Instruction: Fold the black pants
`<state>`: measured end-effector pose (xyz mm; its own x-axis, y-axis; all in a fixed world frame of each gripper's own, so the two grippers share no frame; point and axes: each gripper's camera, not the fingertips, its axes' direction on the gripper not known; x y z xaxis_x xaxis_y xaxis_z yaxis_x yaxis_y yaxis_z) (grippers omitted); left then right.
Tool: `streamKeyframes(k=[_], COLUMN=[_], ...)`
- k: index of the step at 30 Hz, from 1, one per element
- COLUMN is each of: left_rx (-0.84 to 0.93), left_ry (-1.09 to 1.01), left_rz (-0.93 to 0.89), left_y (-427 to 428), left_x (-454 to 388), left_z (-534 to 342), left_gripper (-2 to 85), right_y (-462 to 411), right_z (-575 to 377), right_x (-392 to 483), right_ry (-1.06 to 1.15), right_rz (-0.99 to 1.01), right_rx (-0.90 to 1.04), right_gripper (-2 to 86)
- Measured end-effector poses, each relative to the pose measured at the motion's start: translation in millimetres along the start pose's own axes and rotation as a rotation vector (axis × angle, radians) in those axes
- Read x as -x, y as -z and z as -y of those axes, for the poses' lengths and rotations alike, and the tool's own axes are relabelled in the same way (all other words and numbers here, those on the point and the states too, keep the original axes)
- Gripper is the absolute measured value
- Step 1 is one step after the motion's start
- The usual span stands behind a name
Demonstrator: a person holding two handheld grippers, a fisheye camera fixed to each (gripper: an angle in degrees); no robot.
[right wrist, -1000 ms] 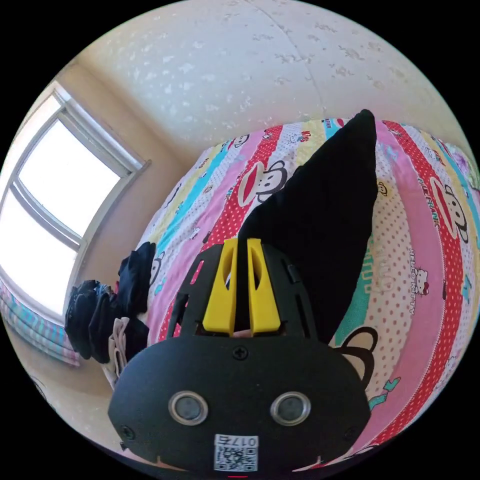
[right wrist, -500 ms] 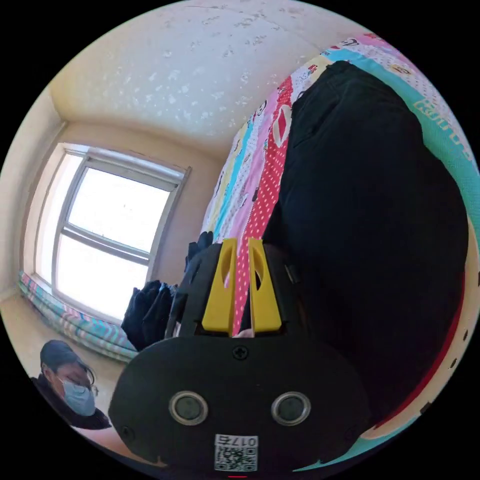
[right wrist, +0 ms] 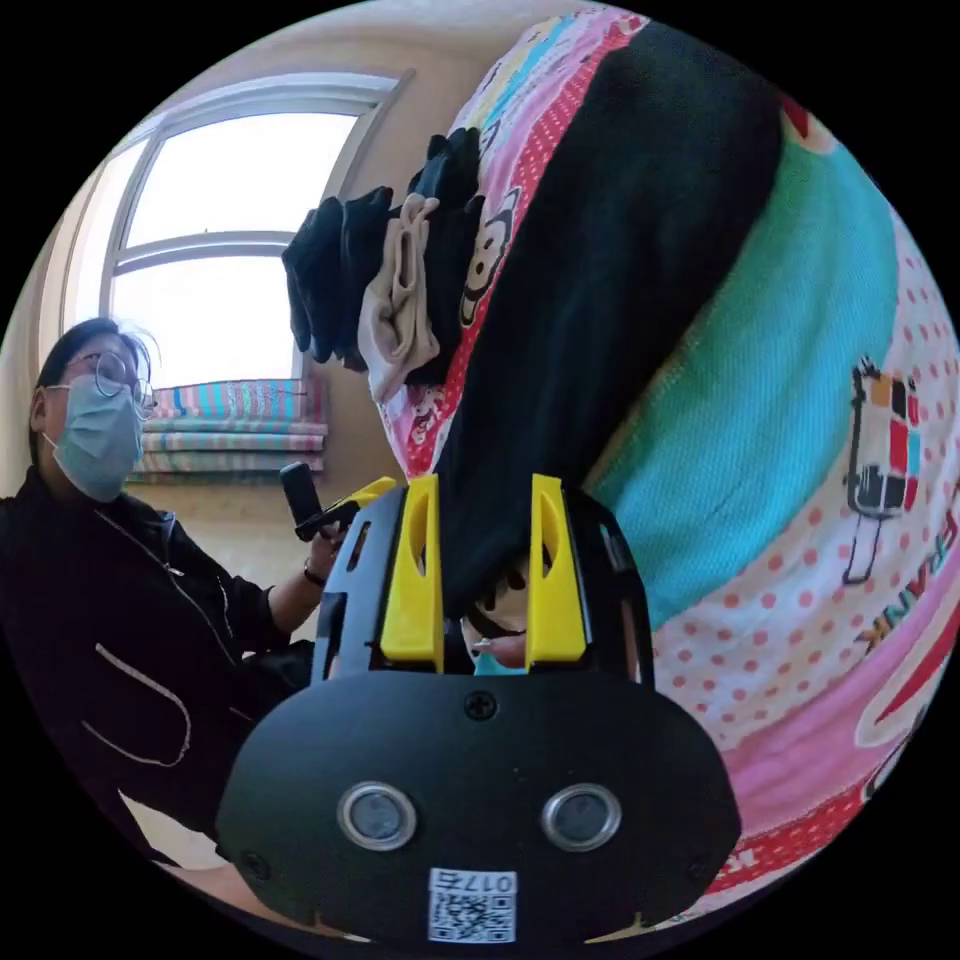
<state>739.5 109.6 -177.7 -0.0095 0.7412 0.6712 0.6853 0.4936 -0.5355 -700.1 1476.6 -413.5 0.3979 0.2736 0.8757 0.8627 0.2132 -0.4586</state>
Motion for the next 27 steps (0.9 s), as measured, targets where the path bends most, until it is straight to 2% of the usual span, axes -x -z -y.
streamKeyframes(k=[2,4,6,10,12,14,15,16,18,21,25,27], left_rx=[0.079,0.230,0.265,0.353,0.281,0.235,0.289,0.388,0.484,0.388,0.318,0.252], left_ry=[-0.007,-0.015,-0.016,-0.162,-0.300,-0.316,-0.281,-0.257,-0.182,-0.104,-0.036,-0.002], left_rz=[-0.007,-0.061,-0.034,0.028,0.059,0.116,0.123,0.124,0.187,0.071,-0.024,-0.027], left_y=[-30.6,-78.8,-96.1,-98.3,-83.0,-77.6,-90.3,-112.7,-140.4,-129.8,-116.1,-108.4], left_x=[8.0,15.9,15.1,-22.4,-54.1,-67.8,-63.9,-53.7,-31.2,-12.3,4.8,8.8], left_z=[19.0,31.2,35.0,64.4,79.4,92.9,100.4,101.8,93.2,83.5,65.2,58.7], left_gripper=[8.3,6.1,4.7,3.2,3.1,3.2,3.4,3.6,3.9,4.8,7.4,8.5], right_y=[-8.0,-21.7,-41.4,-49.9,-42.8,-45.4,-53.0,-57.3,-72.0,-73.9,-79.5,-89.5], right_z=[-34.6,-60.6,-78.1,-74.4,-61.7,-46.1,-34.7,-31.2,-34.6,-58.4,-78.7,-83.4], right_x=[-16.0,-27.2,-34.2,-28.2,-7.5,-3.3,-15.2,-24.1,-65.4,-100.3,-121.3,-138.1], right_ry=[-0.118,-0.204,-0.240,-0.214,-0.104,-0.037,-0.060,-0.077,-0.176,-0.282,-0.256,-0.230], right_rz=[0.010,-0.012,-0.029,-0.057,-0.129,-0.239,-0.274,-0.271,-0.138,-0.015,-0.017,0.093], right_rx=[-0.118,-0.185,-0.225,-0.307,-0.422,-0.422,-0.360,-0.332,-0.297,-0.367,-0.390,-0.379], right_gripper=[13.0,12.0,7.1,3.4,3.1,3.3,3.7,3.8,5.9,9.5,13.3,15.3])
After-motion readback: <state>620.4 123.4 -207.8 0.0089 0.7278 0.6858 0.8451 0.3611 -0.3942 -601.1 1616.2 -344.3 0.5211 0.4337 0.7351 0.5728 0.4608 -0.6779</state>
